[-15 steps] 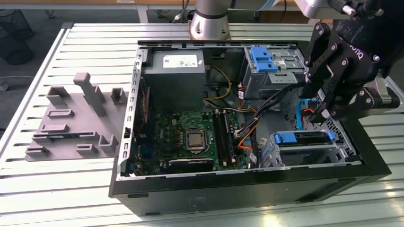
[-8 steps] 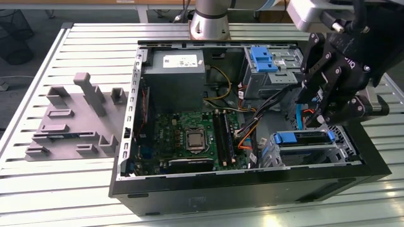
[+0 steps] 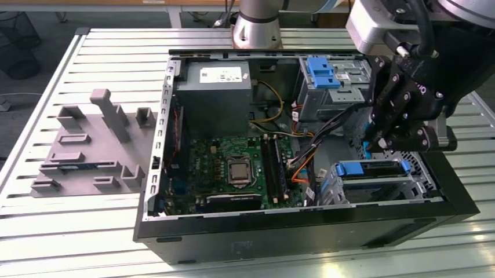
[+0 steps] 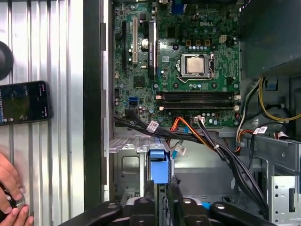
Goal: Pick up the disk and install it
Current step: 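Insert the disk into the insertion slot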
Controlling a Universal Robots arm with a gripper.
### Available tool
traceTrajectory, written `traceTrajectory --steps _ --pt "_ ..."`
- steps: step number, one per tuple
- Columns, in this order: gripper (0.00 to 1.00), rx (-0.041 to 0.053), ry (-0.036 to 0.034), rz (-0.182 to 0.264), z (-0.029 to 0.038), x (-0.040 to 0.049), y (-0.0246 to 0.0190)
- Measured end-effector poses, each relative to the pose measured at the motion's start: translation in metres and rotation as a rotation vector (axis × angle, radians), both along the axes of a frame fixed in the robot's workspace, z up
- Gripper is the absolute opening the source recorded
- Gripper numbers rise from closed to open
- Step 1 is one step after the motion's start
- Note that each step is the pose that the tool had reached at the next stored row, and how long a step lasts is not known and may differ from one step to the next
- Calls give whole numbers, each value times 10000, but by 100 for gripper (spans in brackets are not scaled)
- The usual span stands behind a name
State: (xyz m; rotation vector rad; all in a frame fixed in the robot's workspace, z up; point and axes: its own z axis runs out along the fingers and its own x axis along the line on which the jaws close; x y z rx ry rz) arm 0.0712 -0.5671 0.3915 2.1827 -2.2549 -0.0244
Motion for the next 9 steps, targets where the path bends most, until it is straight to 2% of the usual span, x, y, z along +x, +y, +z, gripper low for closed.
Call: traceTrajectory --steps 3,5,9 --pt "13 1 0 0 -1 0 0" --pt "11 4 0 0 -7 0 0" --pt "11 7 0 -1 -70 0 -3"
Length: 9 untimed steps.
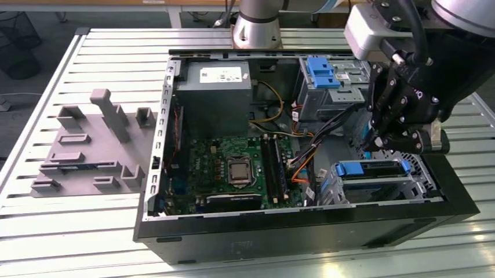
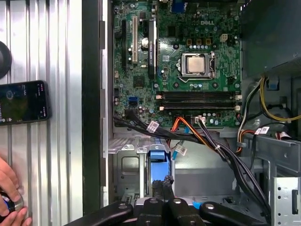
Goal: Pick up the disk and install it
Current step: 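Insert the disk into the insertion slot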
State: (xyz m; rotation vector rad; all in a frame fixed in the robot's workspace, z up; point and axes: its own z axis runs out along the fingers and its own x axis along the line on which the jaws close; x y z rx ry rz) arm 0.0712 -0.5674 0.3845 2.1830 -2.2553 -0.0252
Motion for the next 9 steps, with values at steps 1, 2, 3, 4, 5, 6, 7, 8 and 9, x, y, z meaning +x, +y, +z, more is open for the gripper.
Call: traceTrajectory --steps 1,2,3,4,5,6,7,8,9 --pt "11 -1 0 0 -17 0 0" --pt "11 -2 0 1 -35 0 -1" --pt "11 -1 0 1 -54 1 -1" --pt "11 -1 1 1 -72 1 -1" --pt "11 -2 0 1 -90 1 0" --pt "11 -1 0 1 -109 1 0" --pt "11 -1 0 1 -127 1 -1" --pt "11 -2 0 1 -144 1 -1" --pt "11 2 0 1 -162 1 -1"
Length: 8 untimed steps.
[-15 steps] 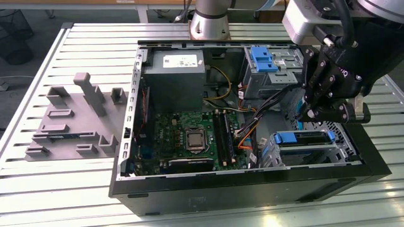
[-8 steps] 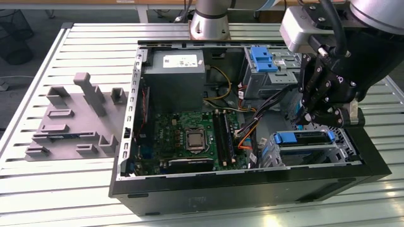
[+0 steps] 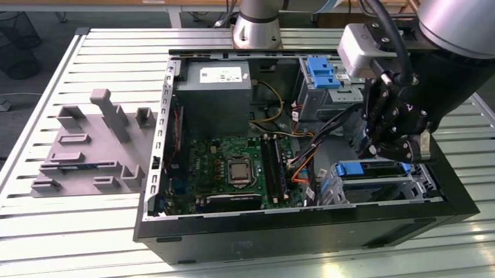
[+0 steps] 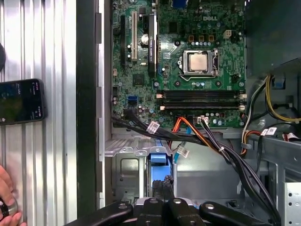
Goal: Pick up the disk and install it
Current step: 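Insert the disk into the insertion slot, then insert the first disk wire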
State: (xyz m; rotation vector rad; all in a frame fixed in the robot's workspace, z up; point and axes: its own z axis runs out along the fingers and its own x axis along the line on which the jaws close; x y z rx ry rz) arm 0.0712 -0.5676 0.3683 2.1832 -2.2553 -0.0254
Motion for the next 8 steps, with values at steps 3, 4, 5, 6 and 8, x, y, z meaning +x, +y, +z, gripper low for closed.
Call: traceTrajectory --steps 3,4,5,6,8 --pt "11 13 0 0 -55 0 0" --pt "11 15 0 0 -69 0 0" --pt "11 14 0 0 -72 0 0" --pt "11 12 0 0 -71 0 0" --pt "11 14 0 0 -76 0 0"
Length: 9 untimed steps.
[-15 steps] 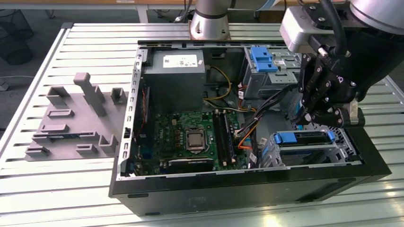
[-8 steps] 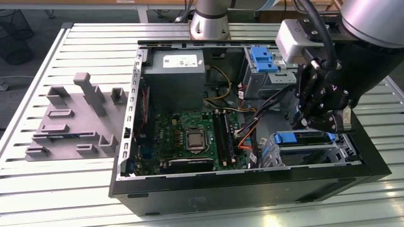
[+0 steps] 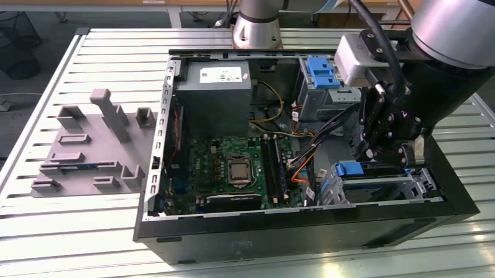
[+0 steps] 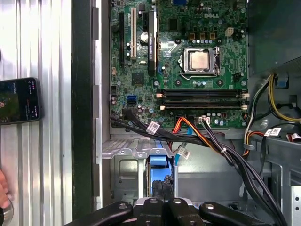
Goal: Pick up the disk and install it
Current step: 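Insert the first disk wire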
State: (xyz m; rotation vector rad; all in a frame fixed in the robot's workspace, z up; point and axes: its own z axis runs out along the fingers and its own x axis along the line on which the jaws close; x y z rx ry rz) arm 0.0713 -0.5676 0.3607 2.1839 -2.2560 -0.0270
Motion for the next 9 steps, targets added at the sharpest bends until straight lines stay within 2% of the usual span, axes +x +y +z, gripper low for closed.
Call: traceTrajectory --steps 9 --pt "11 0 0 0 -4 0 0"
